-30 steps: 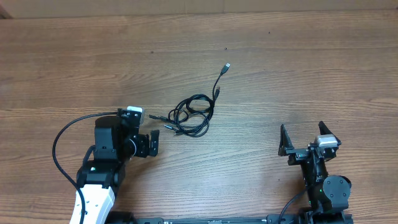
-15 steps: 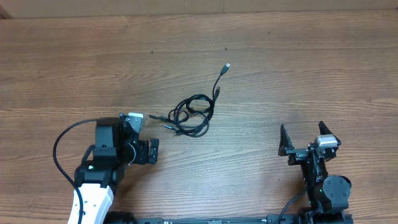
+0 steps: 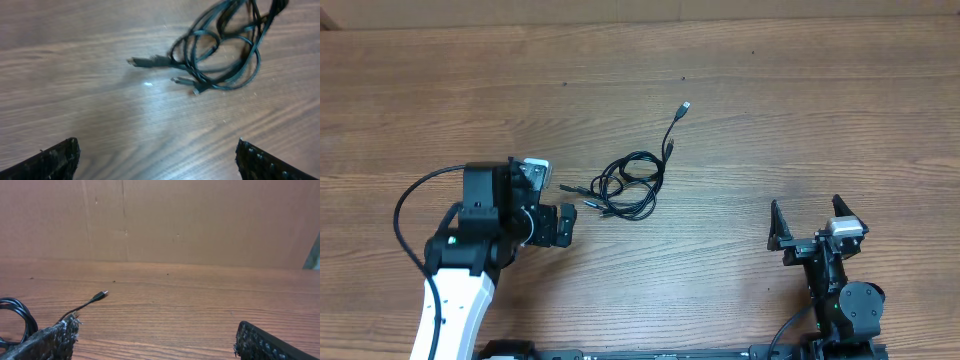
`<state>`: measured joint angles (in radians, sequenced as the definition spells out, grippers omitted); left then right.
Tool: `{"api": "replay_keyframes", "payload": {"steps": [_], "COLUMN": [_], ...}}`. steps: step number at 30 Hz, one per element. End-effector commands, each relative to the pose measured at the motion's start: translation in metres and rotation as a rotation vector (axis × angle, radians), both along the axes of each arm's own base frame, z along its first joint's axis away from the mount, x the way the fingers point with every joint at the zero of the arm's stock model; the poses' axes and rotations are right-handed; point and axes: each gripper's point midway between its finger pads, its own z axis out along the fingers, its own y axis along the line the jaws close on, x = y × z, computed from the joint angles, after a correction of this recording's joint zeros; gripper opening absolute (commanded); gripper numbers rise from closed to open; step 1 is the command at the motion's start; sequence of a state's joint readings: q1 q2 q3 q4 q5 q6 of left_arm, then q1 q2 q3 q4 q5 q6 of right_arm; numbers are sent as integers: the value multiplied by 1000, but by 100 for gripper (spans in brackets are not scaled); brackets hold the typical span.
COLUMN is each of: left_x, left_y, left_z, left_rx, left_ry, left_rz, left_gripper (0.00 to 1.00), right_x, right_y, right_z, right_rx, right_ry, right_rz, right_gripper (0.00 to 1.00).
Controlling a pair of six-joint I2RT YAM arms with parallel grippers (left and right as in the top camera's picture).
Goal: Untangle cables
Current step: 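Move the left gripper forward toward the tangled black cable bundle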
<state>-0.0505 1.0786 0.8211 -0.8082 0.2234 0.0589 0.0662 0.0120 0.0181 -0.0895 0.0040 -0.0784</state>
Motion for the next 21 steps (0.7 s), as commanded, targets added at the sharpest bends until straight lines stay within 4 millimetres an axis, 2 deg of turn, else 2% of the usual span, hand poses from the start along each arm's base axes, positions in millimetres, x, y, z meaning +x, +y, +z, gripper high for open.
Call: {"api": "replay_keyframes", "payload": {"steps": [1,8,21], "left_x": [4,0,5], "left_y": [-11,-14,-16], "left_z": [5,-5,-1], "left_rx": [-60,-74,-88], "left_ry": [18,74,50], "left_rz": [-39,-45,-44], "left_gripper": [100,100,100], "right_x": [0,0,0], "right_y": [-1,-1,-1], "right_z": [-1,-1,-1], "right_rx": [-2,-2,-2], "right_ry": [-5,-5,-5], "right_rz": [-7,-7,-6], "right_gripper": [100,100,100]}}
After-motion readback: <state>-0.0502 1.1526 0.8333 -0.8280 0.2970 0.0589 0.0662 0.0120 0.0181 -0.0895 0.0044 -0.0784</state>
